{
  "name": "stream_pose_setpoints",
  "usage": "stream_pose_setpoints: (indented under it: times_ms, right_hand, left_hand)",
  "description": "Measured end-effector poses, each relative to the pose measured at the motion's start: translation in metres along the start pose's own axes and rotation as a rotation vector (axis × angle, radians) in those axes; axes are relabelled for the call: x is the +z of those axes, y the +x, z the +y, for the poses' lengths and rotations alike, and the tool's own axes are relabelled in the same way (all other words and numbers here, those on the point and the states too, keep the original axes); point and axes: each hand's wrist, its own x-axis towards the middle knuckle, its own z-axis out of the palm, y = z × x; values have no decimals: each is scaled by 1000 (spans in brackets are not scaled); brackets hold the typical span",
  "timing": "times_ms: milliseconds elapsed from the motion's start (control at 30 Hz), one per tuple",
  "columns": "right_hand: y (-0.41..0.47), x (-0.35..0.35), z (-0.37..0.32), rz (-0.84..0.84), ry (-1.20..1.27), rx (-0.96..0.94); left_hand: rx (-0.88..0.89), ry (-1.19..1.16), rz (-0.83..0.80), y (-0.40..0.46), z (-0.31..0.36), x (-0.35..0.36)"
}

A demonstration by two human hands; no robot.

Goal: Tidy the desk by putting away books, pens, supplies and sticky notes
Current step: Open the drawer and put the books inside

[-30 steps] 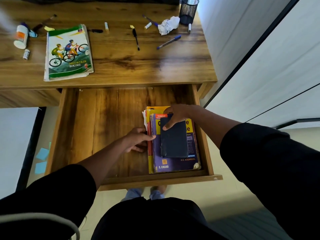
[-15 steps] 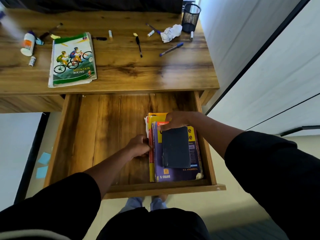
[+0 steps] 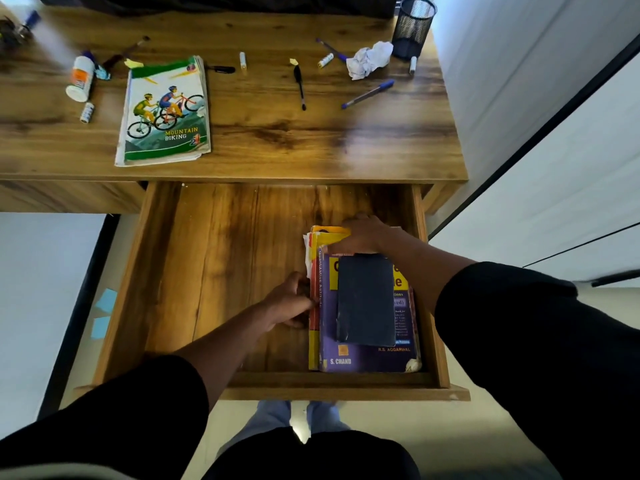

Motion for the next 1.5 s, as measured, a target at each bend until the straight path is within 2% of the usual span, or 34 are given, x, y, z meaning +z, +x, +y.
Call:
stream_pose_setpoints:
  times_ms: [700,867,967,1300,1433,1500]
  right_hand:
    - [-11,-3,-7,-36,-13,-40]
    - [-21,-7,8,-118,245,-46]
    - [-25,-11,17,-165,321,-48]
    - [-30,-22,22,-202,220,-76]
    - [-30,-23,18,-207,195,-72]
    - [-31,-24,17,-202,180,-71]
  left_hand:
    - [91,-23,47,-2,-8,6]
    - [65,-133,138,-1,-13,4]
    - [50,-185,110,0,-17,1]
    - [104,-26,164,6,-12,6]
    - [144,285,139,7,-4,5]
    - [151,326,84,7,-1,0]
